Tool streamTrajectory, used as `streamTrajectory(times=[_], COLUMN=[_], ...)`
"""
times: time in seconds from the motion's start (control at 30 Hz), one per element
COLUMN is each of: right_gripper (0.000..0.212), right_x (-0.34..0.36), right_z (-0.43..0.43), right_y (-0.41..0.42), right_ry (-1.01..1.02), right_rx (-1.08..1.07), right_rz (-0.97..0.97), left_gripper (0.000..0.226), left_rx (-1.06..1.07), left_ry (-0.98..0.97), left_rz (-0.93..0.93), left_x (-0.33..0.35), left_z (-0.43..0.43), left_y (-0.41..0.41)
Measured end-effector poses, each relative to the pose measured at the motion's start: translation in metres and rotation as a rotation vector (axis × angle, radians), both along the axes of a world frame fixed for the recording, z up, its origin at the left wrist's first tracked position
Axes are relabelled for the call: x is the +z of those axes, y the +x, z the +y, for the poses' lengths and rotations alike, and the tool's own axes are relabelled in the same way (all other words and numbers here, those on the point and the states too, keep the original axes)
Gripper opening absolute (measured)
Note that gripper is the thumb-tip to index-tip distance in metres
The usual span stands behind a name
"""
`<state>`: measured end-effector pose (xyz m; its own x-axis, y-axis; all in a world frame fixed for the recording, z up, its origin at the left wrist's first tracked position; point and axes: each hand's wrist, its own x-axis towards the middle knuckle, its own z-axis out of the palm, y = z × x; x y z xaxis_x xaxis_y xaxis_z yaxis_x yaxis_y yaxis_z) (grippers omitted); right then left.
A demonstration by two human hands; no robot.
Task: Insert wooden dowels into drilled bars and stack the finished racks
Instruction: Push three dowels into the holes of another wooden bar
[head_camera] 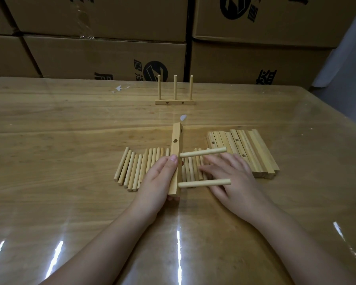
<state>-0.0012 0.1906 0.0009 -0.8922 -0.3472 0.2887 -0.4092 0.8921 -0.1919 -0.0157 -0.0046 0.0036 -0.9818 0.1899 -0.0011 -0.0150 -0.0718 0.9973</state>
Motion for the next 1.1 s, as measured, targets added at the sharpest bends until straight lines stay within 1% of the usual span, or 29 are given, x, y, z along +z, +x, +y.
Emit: streamTrajectory(times=[0.07,0.17,0.23,0.37,0.43,0.63,0.8,0.97,1.1], right_gripper=[0.033,0.032,0.034,0.044,0.044,0.035,0.026,0.019,0.017], right_x=[0.0005,-0.0001,-0.0003,0.0025,0.0039,0.0040,0.0028,0.0027,0.0007], right_z=[0.0005,0.0005,0.0004,-0.0006,-0.0016,-0.0014,-0.0017,-0.0037,-0.0039], right_y=[0.0005,0.0010,0.0014,0.0017,0.0021,0.0040,0.0031,0.0038,0.0032], right_ry=[0.013,0.012,0.021,0.028,0.035,-0.019,-0.063,-0.052,-0.020], right_rx=[-0.041,-0.079,-0.081,-0.076,-0.048,-0.003,-0.014,-0.022,-0.022], right_rz=[0.020,-0.016,-0.038,-0.072,-0.073,-0.044,0.001,0.014,0.009], left_gripper=[0.042,0.041,0.042,0.042,0.040,0.041,0.041,0.038,0.045], left_rx=[-0.001,-0.013,-0.014,-0.017,-0.011,-0.003,-0.004,-0.004,-0.003], left_ry=[0.000,-0.008,-0.010,-0.022,-0.017,-0.025,-0.023,-0.013,-0.016], left_rz=[0.001,-0.002,-0.003,-0.003,-0.012,-0.013,-0.010,-0.012,-0.014], left_x=[0.0001,0.0002,0.0001,0.0004,0.0005,-0.0008,-0.0006,0.0001,0.0003], left_z=[0.0002,-0.0005,-0.0010,-0.0011,-0.0010,-0.0007,-0.0010,-0.0003,0.0003], left_y=[0.0001,0.0000,0.0000,0.0005,0.0001,-0.0006,-0.0003,-0.0003,-0.0007])
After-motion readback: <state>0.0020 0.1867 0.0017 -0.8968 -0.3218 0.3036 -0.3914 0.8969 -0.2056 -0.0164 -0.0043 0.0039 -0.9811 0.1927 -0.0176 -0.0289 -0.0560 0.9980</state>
